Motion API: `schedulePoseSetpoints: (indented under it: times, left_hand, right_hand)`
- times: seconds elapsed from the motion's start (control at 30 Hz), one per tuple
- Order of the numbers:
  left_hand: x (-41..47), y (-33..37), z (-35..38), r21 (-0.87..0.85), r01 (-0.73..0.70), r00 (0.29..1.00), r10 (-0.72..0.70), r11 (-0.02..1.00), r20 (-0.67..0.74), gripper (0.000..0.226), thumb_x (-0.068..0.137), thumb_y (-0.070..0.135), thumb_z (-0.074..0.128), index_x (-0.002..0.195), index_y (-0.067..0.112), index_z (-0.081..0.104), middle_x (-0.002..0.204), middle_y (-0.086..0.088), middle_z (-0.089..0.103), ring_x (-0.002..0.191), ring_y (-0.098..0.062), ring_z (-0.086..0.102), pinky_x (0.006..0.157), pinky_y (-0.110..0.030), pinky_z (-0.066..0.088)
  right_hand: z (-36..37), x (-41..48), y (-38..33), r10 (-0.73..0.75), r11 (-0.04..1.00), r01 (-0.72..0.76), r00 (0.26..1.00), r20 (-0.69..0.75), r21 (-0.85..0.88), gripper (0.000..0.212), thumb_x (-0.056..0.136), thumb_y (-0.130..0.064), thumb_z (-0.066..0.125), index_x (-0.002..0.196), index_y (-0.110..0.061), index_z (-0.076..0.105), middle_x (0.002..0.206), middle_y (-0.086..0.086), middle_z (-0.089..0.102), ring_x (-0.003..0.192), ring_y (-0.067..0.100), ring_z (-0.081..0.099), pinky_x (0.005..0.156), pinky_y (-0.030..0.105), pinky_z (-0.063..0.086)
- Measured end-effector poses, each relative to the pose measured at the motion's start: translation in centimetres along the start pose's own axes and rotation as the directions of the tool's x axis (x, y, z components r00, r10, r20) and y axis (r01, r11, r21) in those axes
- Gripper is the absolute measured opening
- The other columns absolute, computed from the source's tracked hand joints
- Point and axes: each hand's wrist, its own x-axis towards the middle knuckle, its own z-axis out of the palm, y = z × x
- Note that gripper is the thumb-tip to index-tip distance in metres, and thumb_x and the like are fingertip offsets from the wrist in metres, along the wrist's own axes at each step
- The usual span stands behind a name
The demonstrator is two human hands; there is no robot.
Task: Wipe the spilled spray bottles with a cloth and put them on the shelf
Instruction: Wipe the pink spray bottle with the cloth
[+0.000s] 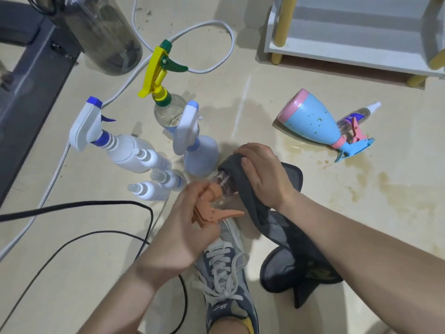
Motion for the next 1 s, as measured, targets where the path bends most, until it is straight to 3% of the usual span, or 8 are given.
schedulePoseSetpoints:
  times: [0.07,0.13,0.3,0.4,0.5,0.63,0.83,1.0]
  left_hand:
    - [-0.6,-1.3,-1.5,0.337,-0.05,0.983,-0.013,0.94,0.182,0.083,0.066,0.037,0.062,0.136,0.059,0.022,0.159,0.009,0.018,0.143,0.008,0.017,0.116,-0.023,0.026]
    - [-0.2,-1.9,-2.1,0.548,-0.103,0.984,0.005,0.83,0.177,0.09,0.063,0.047,0.059,0.135,0.068,0.009,0.161,0.012,-0.003,0.145,0.004,-0.007,0.117,-0.023,0.014]
    - [2.2,-0.6,-1.0,0.829,-0.369,0.896,0.397,0.42,0.197,0.054,0.078,0.042,0.047,0.121,0.012,0.059,0.139,-0.015,0.051,0.125,-0.031,0.05,0.087,-0.038,0.052]
    - [2.9,-0.1,-0.7,0.844,-0.437,0.855,0.436,0.311,0.281,0.049,0.072,0.04,0.063,0.114,0.013,0.064,0.109,-0.001,0.068,0.091,-0.025,0.067,0.06,-0.029,0.053]
    - [2.8,0.5,-0.2,0.778,-0.367,0.907,0.381,0.51,0.179,0.029,0.078,0.05,0.039,0.092,0.029,0.055,0.074,0.013,0.057,0.068,-0.015,0.056,0.056,-0.033,0.048]
    - [2.2,0.0,0.6,0.654,-0.24,0.945,0.328,0.718,-0.012,0.036,0.091,0.06,0.038,0.096,0.035,0.064,0.066,0.015,0.063,0.063,-0.003,0.06,0.061,-0.024,0.048]
    - [1.5,-1.3,0.0,0.125,-0.053,0.982,0.074,0.991,-0.173,0.02,0.093,0.039,0.054,0.108,0.04,0.068,0.081,0.027,0.072,0.072,0.001,0.07,0.068,-0.017,0.055]
    - [0.7,-3.0,0.3,0.085,0.096,0.973,-0.075,0.992,-0.219,0.05,0.077,0.068,0.056,0.079,0.022,0.076,0.071,0.0,0.074,0.07,-0.017,0.071,0.079,-0.047,0.057]
  right_hand:
    - [0.0,-0.1,0.4,0.015,0.999,-0.015,1.0,0.008,0.037,0.043,0.102,-0.029,0.031,0.116,-0.007,0.066,0.116,0.007,0.064,0.113,0.026,0.055,0.103,0.034,0.038]
    - [0.0,-0.4,0.5,0.04,0.997,-0.039,0.999,-0.007,0.072,0.043,0.102,-0.028,0.031,0.115,-0.006,0.065,0.115,0.007,0.065,0.112,0.027,0.055,0.104,0.03,0.036]
    - [-0.3,-0.9,0.5,0.114,0.983,-0.108,0.993,-0.036,0.15,0.038,0.102,-0.023,0.034,0.115,-0.003,0.063,0.112,0.009,0.066,0.108,0.026,0.056,0.104,0.029,0.036]
    - [-1.2,-1.4,0.7,0.144,0.964,-0.149,0.989,0.036,0.222,0.037,0.103,-0.021,0.034,0.119,-0.004,0.063,0.114,0.003,0.063,0.115,0.017,0.052,0.109,0.022,0.032]
    - [-1.5,-4.1,-0.4,0.293,0.904,-0.295,0.955,0.055,0.311,0.04,0.102,-0.023,0.035,0.126,-0.008,0.062,0.126,-0.008,0.057,0.134,-0.004,0.03,0.114,0.011,0.02]
    - [-0.6,-8.2,-3.6,0.404,0.882,-0.377,0.914,-0.044,0.284,0.045,0.102,-0.03,0.035,0.142,-0.016,0.05,0.148,-0.011,0.041,0.148,0.006,0.019,0.121,0.026,0.018]
    - [1.3,-7.7,-6.0,0.162,0.986,-0.159,0.985,-0.054,0.045,0.047,0.105,-0.04,0.027,0.149,-0.025,0.038,0.157,-0.012,0.029,0.151,0.01,0.014,0.12,0.042,0.02]
    - [0.9,-1.1,-3.2,0.324,0.928,-0.307,0.944,-0.056,0.21,0.038,0.1,-0.029,0.036,0.111,-0.014,0.068,0.119,0.001,0.065,0.118,0.02,0.055,0.104,0.039,0.042]
